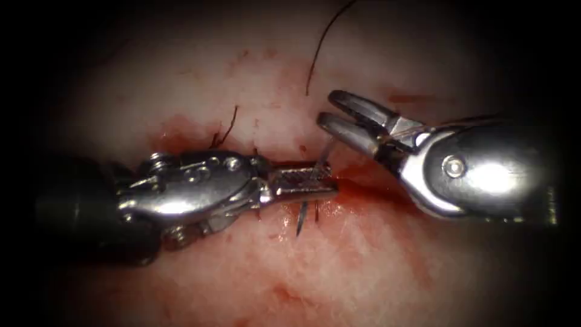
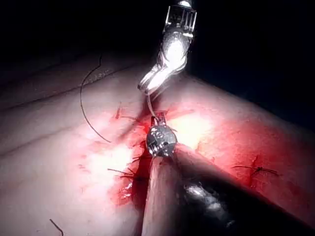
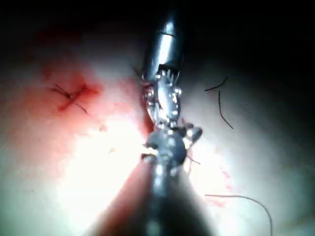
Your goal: Wound Closure
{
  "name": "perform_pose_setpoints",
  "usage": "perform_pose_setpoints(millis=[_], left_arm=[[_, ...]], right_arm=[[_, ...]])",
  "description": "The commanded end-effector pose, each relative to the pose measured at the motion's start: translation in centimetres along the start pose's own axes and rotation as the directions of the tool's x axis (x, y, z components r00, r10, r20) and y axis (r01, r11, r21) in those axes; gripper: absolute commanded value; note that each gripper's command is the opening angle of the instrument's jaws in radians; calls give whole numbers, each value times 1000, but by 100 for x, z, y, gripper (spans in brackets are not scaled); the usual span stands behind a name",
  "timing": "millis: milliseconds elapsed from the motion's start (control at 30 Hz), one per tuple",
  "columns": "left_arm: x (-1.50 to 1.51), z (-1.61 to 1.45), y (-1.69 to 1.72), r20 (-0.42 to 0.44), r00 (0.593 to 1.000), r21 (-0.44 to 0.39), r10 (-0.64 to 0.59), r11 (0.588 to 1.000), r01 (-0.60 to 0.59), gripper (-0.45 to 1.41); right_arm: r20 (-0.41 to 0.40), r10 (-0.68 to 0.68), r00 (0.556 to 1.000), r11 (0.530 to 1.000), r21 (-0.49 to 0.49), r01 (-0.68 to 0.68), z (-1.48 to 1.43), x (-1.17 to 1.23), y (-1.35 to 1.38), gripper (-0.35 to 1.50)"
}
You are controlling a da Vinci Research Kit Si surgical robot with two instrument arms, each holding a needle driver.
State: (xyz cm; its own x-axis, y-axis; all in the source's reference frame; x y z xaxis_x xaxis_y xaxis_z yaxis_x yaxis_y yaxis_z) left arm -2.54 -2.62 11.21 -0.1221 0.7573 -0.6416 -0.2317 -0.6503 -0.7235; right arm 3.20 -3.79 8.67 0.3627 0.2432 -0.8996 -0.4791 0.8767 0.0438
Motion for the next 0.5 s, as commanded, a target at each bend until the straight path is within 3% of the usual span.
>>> perform_pose_setpoints(millis=[33, 300, 433, 467, 500], left_arm=[[-4, 5, -1, 1, 1000, -1, 0, 1000, 0, -45], [-10, 4, -1, 11, 997, -60, -70, 996, 71, -45], [-10, 5, -1, -10, 994, -104, -110, 989, 109, -45], [-10, 5, -1, -18, 992, -115, -122, 986, 119, -45], [-10, 5, -1, -21, 992, -124, -127, 985, 123, -45]], right_arm=[[-8, 1, 1000, 1000, 6, -1, 8, 0, -5, -35], [-57, 10, 998, 997, 71, -6, 8, 4, 0, -33], [-70, 12, 997, 997, 73, -7, 5, 3, 4, 54], [-80, 14, 997, 998, 67, -9, 5, 2, 4, 86], [-87, 27, 996, 998, 64, -22, 6, 2, 5, 99]])
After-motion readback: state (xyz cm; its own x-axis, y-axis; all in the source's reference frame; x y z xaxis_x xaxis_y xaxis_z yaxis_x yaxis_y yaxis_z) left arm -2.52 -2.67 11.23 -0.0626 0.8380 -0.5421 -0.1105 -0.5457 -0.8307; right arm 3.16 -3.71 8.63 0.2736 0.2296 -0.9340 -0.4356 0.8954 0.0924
